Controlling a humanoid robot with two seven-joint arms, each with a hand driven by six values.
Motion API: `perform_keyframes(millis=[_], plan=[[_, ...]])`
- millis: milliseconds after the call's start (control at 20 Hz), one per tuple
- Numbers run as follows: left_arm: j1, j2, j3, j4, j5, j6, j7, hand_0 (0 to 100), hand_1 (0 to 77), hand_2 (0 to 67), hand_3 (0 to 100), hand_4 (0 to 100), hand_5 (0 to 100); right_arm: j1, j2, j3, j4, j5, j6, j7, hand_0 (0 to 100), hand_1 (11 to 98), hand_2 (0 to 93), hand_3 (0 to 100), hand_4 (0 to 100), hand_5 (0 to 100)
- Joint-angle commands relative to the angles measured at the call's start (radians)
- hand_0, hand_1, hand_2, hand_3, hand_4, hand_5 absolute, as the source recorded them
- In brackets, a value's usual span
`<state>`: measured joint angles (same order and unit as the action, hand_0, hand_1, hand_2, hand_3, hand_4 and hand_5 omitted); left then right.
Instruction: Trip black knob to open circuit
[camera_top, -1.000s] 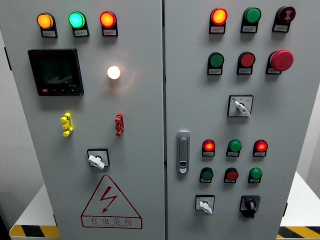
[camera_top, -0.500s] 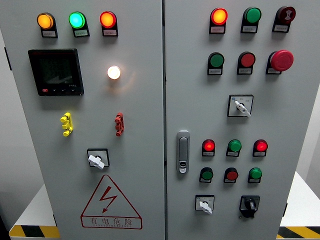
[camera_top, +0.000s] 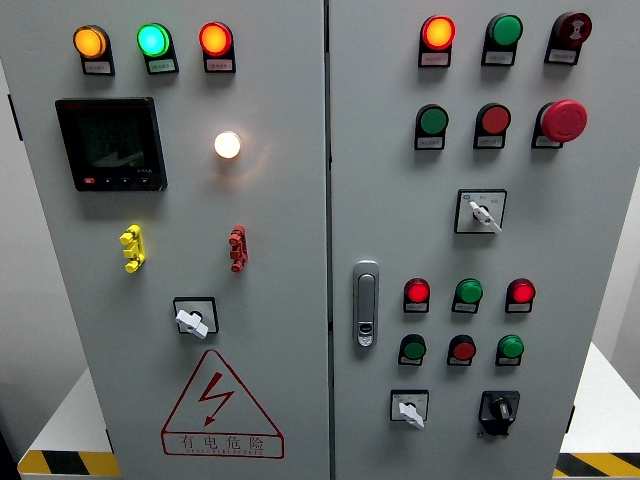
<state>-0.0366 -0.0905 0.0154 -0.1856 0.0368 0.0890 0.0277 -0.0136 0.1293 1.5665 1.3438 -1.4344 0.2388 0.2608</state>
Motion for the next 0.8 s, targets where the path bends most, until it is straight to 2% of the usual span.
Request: perform_keyframes(millis=[0, 100, 200, 300, 400, 500, 750], plan=[[0.000, 0.000, 0.000, 0.000, 0.000, 0.000, 0.000, 0, 0.0, 19.6, 26, 10, 9, 0.020, 0.0042, 0.000, 0.001, 0.011, -0.004, -0.008, 91, 62.0, 0.0, 77, 88, 100], [0.000, 0.000, 0.000, 0.000, 0.000, 0.000, 0.000, 0, 0.0, 19.6, 26, 10, 9, 0.034, 0.0057, 0.000, 0.009, 0.011, -0.004, -0.012, 98, 63.8, 0.0, 79, 92, 100], [0.000, 0.000, 0.000, 0.000, 0.000, 0.000, 0.000, 0, 0.0, 19.6, 26, 10, 9, 0.058, 0.0057, 0.001, 0.009, 0.012, -0.004, -0.015, 100, 64.9, 0.0, 80, 94, 100], [0.000, 0.000, 0.000, 0.000, 0.000, 0.000, 0.000, 0, 0.0, 19.6, 26, 10, 9, 0.087, 0.0072, 0.000, 0.009, 0.022, -0.006, -0.038, 100, 65.9, 0.0, 81, 95, 100], [0.000, 0.000, 0.000, 0.000, 0.000, 0.000, 0.000, 0, 0.0, 19.6, 26, 10, 9, 0.107, 0.0057, 0.000, 0.009, 0.055, -0.009, -0.044, 100, 66.3, 0.0, 82, 96, 100], [0.000, 0.000, 0.000, 0.000, 0.000, 0.000, 0.000, 0, 0.0, 19.6, 26, 10, 9, 0.126, 0.0072, 0.001, 0.006, 0.063, -0.012, -0.054, 100, 66.8, 0.0, 82, 96, 100], [0.001, 0.000, 0.000, 0.000, 0.000, 0.000, 0.000, 0, 0.0, 19.6, 26, 10, 9, 0.136, 0.0103, 0.001, -0.011, 0.069, -0.012, -0.057, 100, 68.6, 0.0, 83, 96, 100]])
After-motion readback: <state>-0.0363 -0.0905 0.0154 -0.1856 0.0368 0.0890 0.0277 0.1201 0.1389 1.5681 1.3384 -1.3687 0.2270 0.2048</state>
